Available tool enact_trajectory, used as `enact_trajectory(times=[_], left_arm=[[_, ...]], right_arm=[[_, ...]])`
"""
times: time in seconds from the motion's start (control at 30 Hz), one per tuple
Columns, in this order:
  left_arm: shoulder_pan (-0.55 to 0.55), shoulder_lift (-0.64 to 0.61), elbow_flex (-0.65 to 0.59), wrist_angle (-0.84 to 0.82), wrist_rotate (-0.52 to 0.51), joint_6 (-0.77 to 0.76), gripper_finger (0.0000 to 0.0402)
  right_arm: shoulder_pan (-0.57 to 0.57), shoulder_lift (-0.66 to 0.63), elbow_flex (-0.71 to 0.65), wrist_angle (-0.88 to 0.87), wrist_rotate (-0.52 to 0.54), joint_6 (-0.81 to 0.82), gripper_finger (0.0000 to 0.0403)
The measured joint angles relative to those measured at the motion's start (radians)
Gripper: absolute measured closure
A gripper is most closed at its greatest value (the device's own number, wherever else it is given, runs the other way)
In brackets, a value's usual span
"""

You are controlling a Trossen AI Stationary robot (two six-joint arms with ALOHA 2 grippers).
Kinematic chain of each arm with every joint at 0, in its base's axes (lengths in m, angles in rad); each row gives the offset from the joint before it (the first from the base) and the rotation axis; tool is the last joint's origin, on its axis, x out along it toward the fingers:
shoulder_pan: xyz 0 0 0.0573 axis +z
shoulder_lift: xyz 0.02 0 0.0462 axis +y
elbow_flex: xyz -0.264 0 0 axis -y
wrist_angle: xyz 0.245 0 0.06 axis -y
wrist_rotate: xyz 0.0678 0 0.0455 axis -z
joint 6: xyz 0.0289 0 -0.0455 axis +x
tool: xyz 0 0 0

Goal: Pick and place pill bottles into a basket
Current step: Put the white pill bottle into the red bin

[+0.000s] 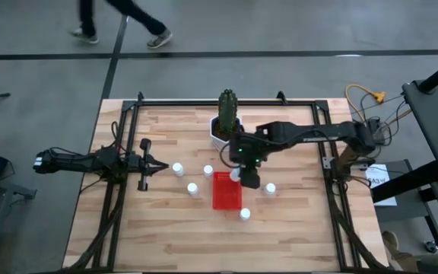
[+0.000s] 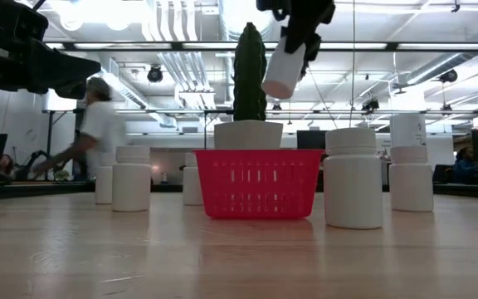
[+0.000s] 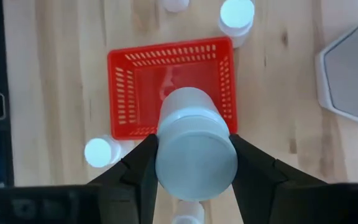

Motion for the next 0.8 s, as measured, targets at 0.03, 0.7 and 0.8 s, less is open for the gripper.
enact_trajectory(times=[0.03,0.7,0.8], left_arm=[[0.0,0.0,0.0,-0.001,0.0,0.0,0.0398],[0.0,0.036,0.0,-0.002,0.0,0.0,0.0398],[0.0,0.051,0.0,-0.001,0.0,0.0,0.0398]], right_arm=[[0.0,0.022,0.023,-0.015,0.0,-0.007,0.0258],[0.002,0.324,0.334,-0.22,0.002,-0.175,0.0258],[0.002,0.324,0.321,-0.214,0.003,-0.173,0.0258]])
